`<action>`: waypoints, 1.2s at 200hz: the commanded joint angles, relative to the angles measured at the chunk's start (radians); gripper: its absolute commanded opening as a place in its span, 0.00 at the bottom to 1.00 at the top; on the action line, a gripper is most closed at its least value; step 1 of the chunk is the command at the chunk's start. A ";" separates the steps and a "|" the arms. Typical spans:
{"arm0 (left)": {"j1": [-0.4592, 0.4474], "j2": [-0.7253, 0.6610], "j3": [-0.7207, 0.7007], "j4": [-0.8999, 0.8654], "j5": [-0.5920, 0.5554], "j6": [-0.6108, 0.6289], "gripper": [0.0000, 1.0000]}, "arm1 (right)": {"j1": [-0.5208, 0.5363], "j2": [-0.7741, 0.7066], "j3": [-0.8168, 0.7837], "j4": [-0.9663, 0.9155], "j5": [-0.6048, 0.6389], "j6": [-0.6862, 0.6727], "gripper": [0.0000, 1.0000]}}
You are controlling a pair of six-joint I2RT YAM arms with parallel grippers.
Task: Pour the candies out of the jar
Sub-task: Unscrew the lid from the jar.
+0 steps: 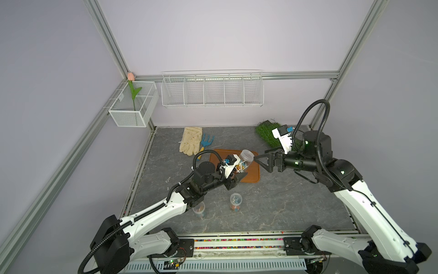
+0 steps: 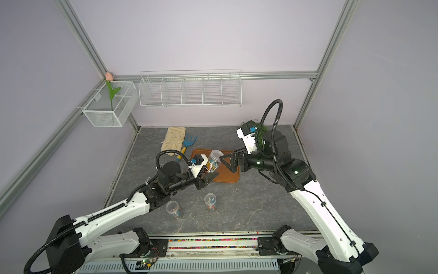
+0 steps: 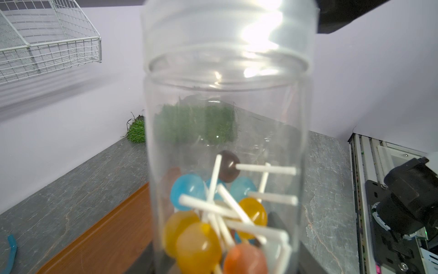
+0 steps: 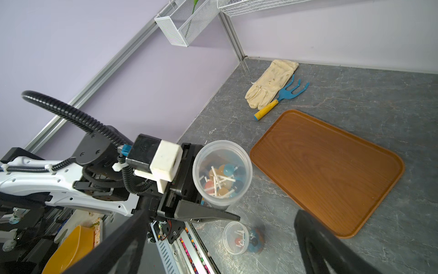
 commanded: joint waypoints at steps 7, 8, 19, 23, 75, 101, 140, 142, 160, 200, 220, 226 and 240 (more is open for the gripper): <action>-0.006 -0.015 -0.001 0.045 -0.020 -0.016 0.42 | 0.000 -0.008 -0.010 0.042 0.011 0.023 0.98; -0.006 -0.014 -0.001 0.045 -0.020 -0.015 0.41 | 0.000 -0.008 -0.010 0.043 0.011 0.025 0.97; -0.008 -0.014 0.000 0.047 -0.024 -0.015 0.41 | 0.006 -0.003 -0.012 0.051 0.013 0.030 0.97; -0.009 -0.013 -0.001 0.048 -0.026 -0.015 0.41 | 0.009 0.000 -0.012 0.055 0.014 0.034 0.96; -0.023 0.010 0.003 0.072 -0.034 -0.016 0.41 | 0.089 0.055 -0.005 0.094 0.114 0.048 0.92; -0.034 0.012 0.003 0.077 -0.048 -0.016 0.41 | 0.106 0.081 -0.008 0.117 0.158 0.059 0.90; -0.044 0.021 0.008 0.080 -0.052 -0.016 0.42 | 0.114 0.115 -0.009 0.156 0.169 0.079 0.81; -0.044 0.021 0.008 0.080 -0.052 -0.016 0.42 | 0.115 0.117 -0.008 0.156 0.169 0.079 0.80; -0.047 0.024 0.010 0.080 -0.052 -0.016 0.42 | 0.117 0.123 -0.011 0.171 0.167 0.086 0.73; -0.049 0.027 0.012 0.090 -0.059 -0.015 0.42 | 0.116 0.136 -0.015 0.174 0.140 0.089 0.71; -0.049 0.028 0.013 0.098 -0.055 -0.022 0.42 | 0.118 0.141 -0.016 0.175 0.125 0.092 0.71; -0.049 0.030 0.011 0.102 -0.055 -0.023 0.42 | 0.117 0.142 -0.019 0.175 0.120 0.092 0.71; -0.049 0.030 0.012 0.110 -0.054 -0.028 0.42 | 0.120 0.142 -0.022 0.173 0.114 0.093 0.69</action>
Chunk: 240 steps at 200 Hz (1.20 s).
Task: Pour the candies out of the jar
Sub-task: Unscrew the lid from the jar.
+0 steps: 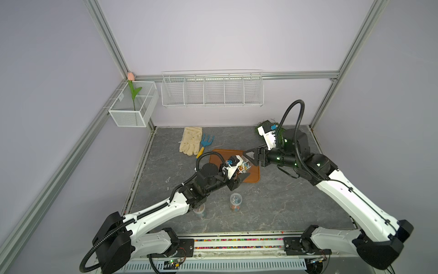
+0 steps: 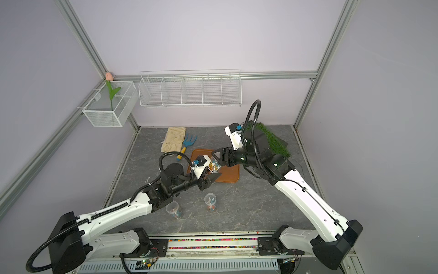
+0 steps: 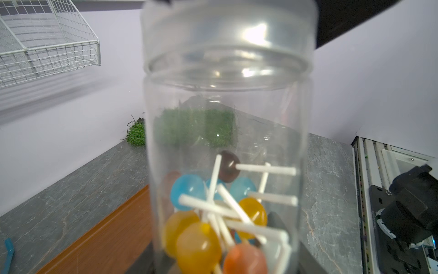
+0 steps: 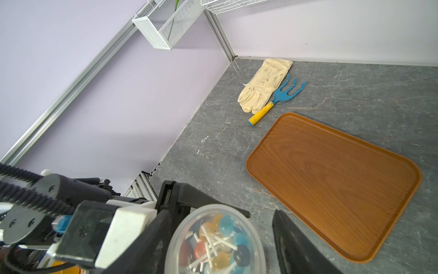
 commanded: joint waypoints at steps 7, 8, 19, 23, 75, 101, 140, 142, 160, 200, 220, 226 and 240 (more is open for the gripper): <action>-0.004 0.004 0.013 0.063 -0.001 -0.025 0.42 | 0.009 0.005 -0.022 0.027 -0.028 0.013 0.67; -0.004 0.004 0.013 0.063 -0.001 -0.027 0.42 | 0.009 0.005 -0.023 0.027 -0.027 0.013 0.66; -0.004 0.003 0.012 0.065 0.000 -0.029 0.42 | 0.009 0.002 -0.028 0.029 -0.025 0.013 0.62; -0.004 0.004 0.011 0.064 0.002 -0.030 0.42 | 0.009 0.000 -0.030 0.031 -0.024 0.013 0.60; -0.004 -0.005 0.018 0.049 0.068 -0.067 0.42 | -0.011 0.002 0.012 0.042 -0.100 -0.060 0.47; -0.005 -0.014 0.054 -0.002 0.141 -0.101 0.42 | -0.077 0.004 0.060 0.068 -0.263 -0.150 0.45; -0.008 -0.041 0.081 -0.032 0.198 -0.140 0.42 | -0.148 -0.002 0.070 0.131 -0.678 -0.348 0.50; -0.008 -0.041 0.080 -0.036 0.198 -0.140 0.42 | -0.149 -0.002 0.070 0.129 -0.690 -0.358 0.50; -0.012 -0.051 0.079 -0.045 0.188 -0.137 0.42 | -0.148 0.005 0.074 0.099 -0.718 -0.408 0.50; -0.013 -0.050 0.069 -0.020 0.171 -0.139 0.42 | -0.148 0.013 0.063 0.106 -0.680 -0.359 0.89; -0.013 -0.045 0.061 0.003 0.154 -0.139 0.42 | -0.148 -0.004 0.059 0.160 -0.652 -0.257 0.99; -0.013 -0.045 0.055 0.013 0.149 -0.139 0.42 | -0.148 -0.011 0.054 0.187 -0.639 -0.216 0.96; -0.015 -0.043 0.046 0.030 0.133 -0.136 0.42 | -0.148 -0.033 0.053 0.205 -0.568 -0.144 0.95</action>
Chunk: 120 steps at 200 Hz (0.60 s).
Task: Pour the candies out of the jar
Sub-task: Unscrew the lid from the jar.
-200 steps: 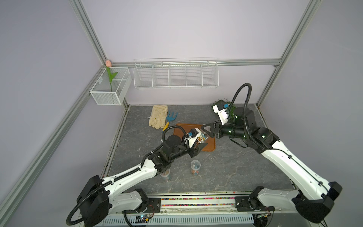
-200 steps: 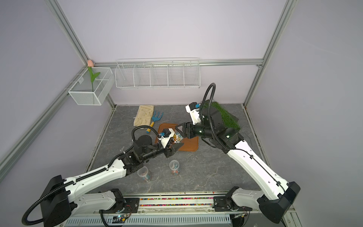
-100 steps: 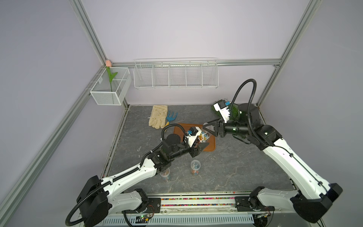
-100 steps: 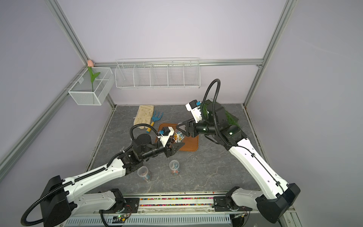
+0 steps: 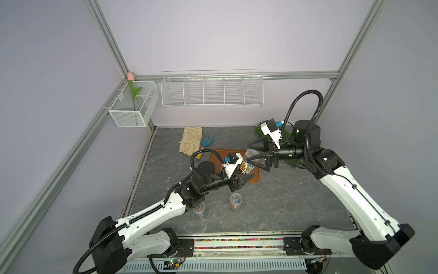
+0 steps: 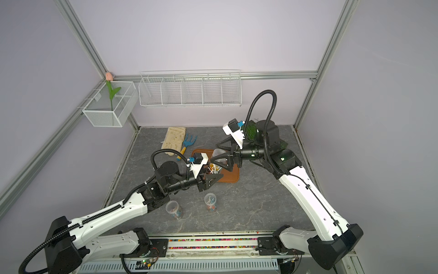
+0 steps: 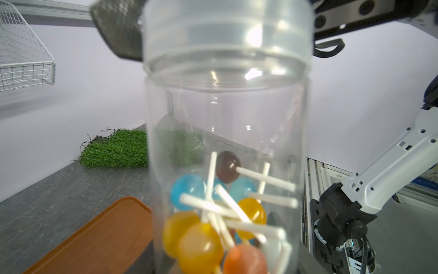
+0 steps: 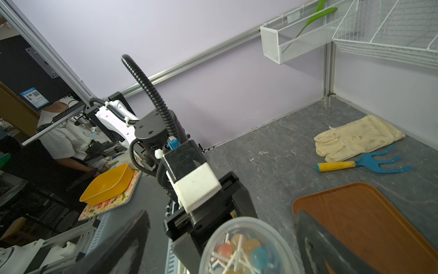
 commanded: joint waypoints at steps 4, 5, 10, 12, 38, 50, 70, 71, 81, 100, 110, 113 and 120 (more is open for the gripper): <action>-0.004 0.003 -0.011 0.055 -0.027 -0.011 0.42 | 0.003 -0.046 0.008 0.075 0.079 0.142 0.95; -0.004 0.004 -0.011 0.055 -0.028 -0.010 0.42 | 0.003 -0.048 0.009 0.072 0.084 0.144 0.95; -0.004 0.005 -0.012 0.058 -0.030 -0.010 0.42 | 0.002 -0.056 0.014 0.054 0.120 0.157 0.95; -0.004 0.006 -0.012 0.058 -0.031 -0.009 0.42 | 0.004 -0.058 0.015 0.046 0.137 0.159 0.95; -0.005 0.012 -0.010 0.055 -0.039 0.004 0.42 | 0.017 -0.079 0.052 -0.122 0.352 0.175 0.97; -0.005 0.013 -0.007 0.051 -0.047 0.009 0.42 | 0.029 -0.085 0.062 -0.183 0.406 0.171 0.98; -0.005 0.012 -0.007 0.046 -0.055 0.017 0.42 | 0.063 -0.098 0.052 -0.216 0.442 0.175 0.99; -0.005 0.012 -0.007 0.046 -0.056 0.017 0.42 | 0.064 -0.099 0.051 -0.217 0.444 0.175 0.99; -0.006 0.014 -0.007 0.044 -0.061 0.020 0.42 | 0.084 -0.102 0.047 -0.226 0.468 0.178 0.99; -0.005 0.013 -0.007 0.044 -0.065 0.022 0.42 | 0.113 -0.097 0.045 -0.248 0.509 0.176 1.00; -0.007 0.013 -0.008 0.046 -0.065 0.022 0.42 | 0.118 -0.092 0.043 -0.255 0.519 0.177 1.00; -0.007 0.013 -0.008 0.045 -0.065 0.023 0.42 | 0.118 -0.091 0.042 -0.255 0.519 0.179 0.99; -0.008 0.014 -0.007 0.044 -0.066 0.022 0.42 | 0.123 -0.088 0.038 -0.251 0.517 0.183 0.99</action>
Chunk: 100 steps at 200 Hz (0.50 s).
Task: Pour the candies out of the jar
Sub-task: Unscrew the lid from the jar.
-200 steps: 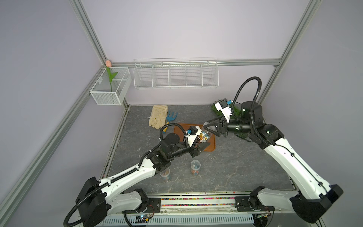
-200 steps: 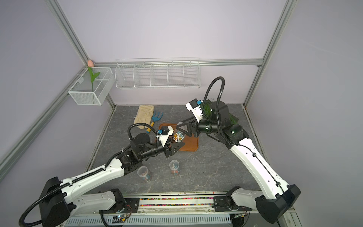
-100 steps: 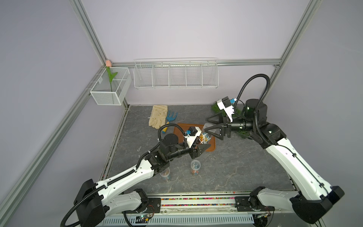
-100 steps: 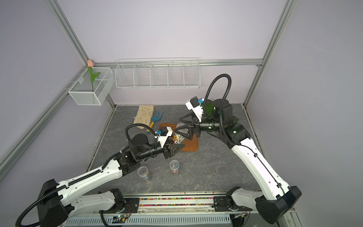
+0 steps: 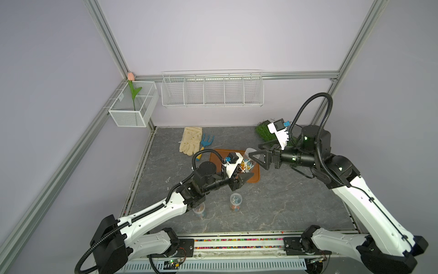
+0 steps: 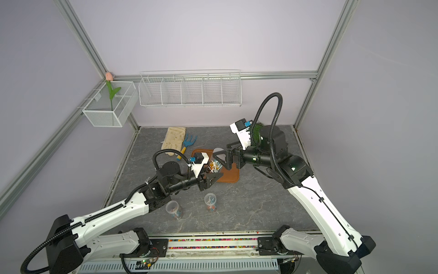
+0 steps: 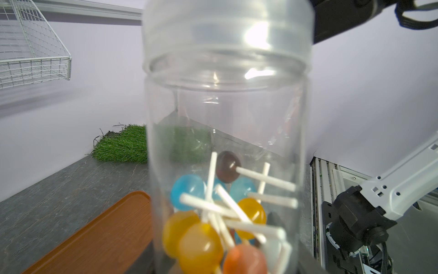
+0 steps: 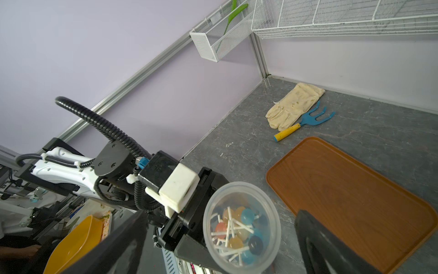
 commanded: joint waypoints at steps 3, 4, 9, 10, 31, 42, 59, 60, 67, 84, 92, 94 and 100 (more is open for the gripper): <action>-0.005 0.000 0.000 0.035 -0.012 0.015 0.42 | 0.017 0.004 -0.008 -0.031 0.057 0.019 0.98; -0.006 0.000 0.000 0.035 -0.012 0.015 0.42 | 0.017 0.005 -0.008 -0.030 0.057 0.020 0.98; -0.006 0.000 0.000 0.035 -0.012 0.015 0.42 | 0.020 0.006 -0.012 -0.025 0.057 0.023 0.98; -0.006 0.000 0.000 0.034 -0.013 0.015 0.42 | 0.020 0.006 -0.013 -0.024 0.057 0.023 0.97; -0.007 -0.002 0.000 0.032 -0.013 0.015 0.43 | 0.025 0.012 -0.021 -0.004 0.062 0.035 0.96; -0.009 -0.001 -0.001 0.030 -0.015 0.017 0.42 | 0.025 0.015 -0.024 0.007 0.063 0.040 0.94; -0.010 -0.002 -0.001 0.029 -0.016 0.019 0.42 | 0.029 0.021 -0.026 0.021 0.055 0.047 0.92; -0.010 -0.002 0.000 0.029 -0.016 0.019 0.42 | 0.029 0.022 -0.026 0.022 0.055 0.047 0.92; -0.010 0.000 0.000 0.029 -0.016 0.020 0.42 | 0.029 0.025 -0.027 0.027 0.054 0.049 0.91; -0.012 -0.001 0.002 0.027 -0.016 0.019 0.43 | 0.032 0.033 -0.029 0.031 0.052 0.049 0.87; -0.012 0.001 0.003 0.027 -0.016 0.020 0.43 | 0.034 0.036 -0.029 0.032 0.052 0.047 0.85; -0.012 0.001 0.002 0.028 -0.015 0.021 0.43 | 0.034 0.037 -0.029 0.033 0.052 0.047 0.84; -0.012 -0.001 0.003 0.028 -0.015 0.021 0.43 | 0.036 0.039 -0.029 0.033 0.054 0.046 0.82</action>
